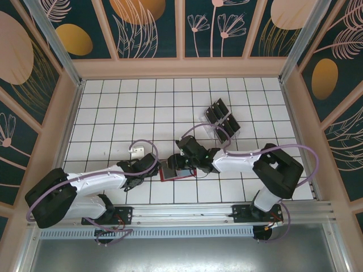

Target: Put the credit cards into the card holder

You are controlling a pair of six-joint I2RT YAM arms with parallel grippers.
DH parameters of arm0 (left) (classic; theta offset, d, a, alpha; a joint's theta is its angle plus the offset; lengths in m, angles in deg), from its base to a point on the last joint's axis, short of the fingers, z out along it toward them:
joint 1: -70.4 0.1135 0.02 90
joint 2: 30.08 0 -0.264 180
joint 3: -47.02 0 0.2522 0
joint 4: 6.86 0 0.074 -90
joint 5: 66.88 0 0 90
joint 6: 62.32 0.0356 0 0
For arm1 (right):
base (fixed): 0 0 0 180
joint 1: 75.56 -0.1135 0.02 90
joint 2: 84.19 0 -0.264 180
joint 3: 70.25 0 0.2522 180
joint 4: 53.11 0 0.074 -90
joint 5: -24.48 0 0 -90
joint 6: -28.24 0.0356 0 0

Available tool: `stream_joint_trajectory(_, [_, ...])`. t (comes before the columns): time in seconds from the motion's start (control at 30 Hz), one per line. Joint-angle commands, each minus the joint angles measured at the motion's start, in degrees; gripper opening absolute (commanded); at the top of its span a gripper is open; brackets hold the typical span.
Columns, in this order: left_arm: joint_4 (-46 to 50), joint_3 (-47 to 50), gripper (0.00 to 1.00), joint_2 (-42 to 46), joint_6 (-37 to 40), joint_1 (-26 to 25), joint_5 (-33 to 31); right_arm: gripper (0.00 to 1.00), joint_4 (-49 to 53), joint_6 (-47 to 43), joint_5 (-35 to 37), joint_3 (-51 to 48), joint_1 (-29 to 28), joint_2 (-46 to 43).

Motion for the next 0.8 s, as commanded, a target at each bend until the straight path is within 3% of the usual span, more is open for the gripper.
stream_joint_trajectory(0.0, [-0.6,0.5,0.99,-0.9,0.3,0.2,0.9,0.35,1.0,0.1,1.6,-1.2,-0.6,-2.2])
stream_joint_trajectory(0.23, [-1.8,0.5,0.99,-2.0,0.7,0.1,1.9,0.27,-1.4,0.8,0.1,-3.2,-1.0,-0.2])
stream_joint_trajectory(0.77, [-3.8,0.7,0.98,-4.8,1.1,0.1,2.6,0.26,-5.0,2.2,-2.0,-5.3,-2.1,4.0])
